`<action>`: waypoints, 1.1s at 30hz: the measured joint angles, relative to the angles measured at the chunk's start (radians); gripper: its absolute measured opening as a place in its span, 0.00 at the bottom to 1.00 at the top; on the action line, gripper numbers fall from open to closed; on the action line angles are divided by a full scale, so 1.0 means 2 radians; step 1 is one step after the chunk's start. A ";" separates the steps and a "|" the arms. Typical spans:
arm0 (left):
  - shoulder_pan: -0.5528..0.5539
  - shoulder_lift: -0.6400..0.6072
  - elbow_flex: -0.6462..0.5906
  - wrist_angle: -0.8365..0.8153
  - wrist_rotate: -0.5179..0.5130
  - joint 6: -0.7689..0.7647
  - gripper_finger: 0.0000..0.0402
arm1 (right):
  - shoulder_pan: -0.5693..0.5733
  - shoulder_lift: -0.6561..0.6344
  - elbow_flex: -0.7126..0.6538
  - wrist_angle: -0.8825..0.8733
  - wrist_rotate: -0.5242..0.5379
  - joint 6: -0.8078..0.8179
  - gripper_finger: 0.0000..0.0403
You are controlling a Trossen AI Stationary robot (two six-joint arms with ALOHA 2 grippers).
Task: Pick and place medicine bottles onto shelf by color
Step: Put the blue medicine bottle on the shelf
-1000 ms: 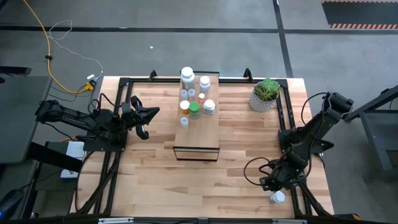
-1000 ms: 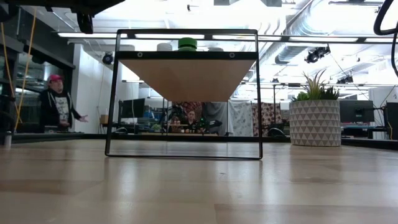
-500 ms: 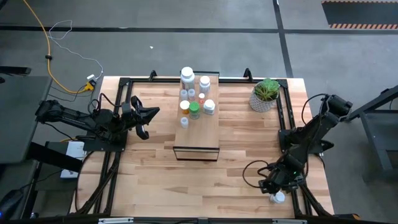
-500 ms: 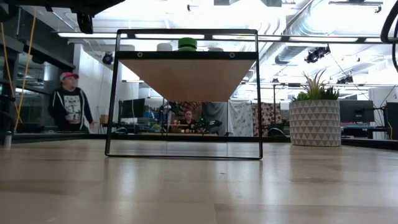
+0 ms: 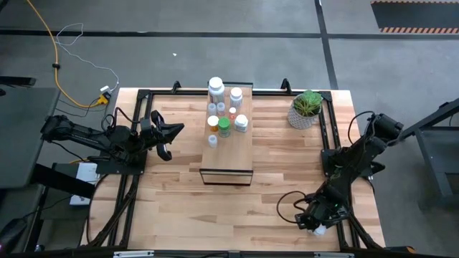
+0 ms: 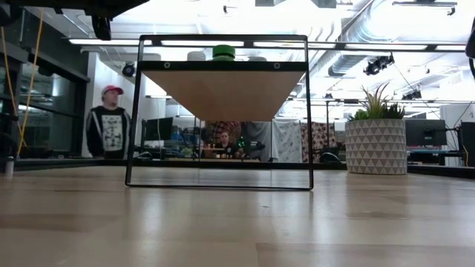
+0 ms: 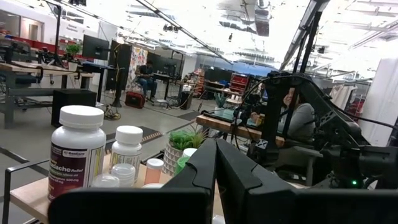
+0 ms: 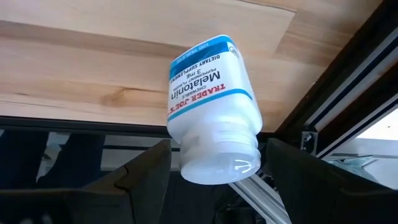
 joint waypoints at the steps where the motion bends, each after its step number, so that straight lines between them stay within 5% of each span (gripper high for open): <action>1: 0.000 0.000 0.000 0.000 0.000 0.000 0.00 | 0.000 0.000 0.000 0.000 0.000 -0.001 0.63; 22: 0.000 0.000 0.000 0.000 -0.004 0.000 0.00 | -0.001 0.000 0.000 -0.001 -0.002 -0.010 0.63; 33: 0.000 0.000 0.000 0.000 -0.017 0.000 0.00 | -0.001 0.000 0.000 0.000 -0.003 -0.019 0.44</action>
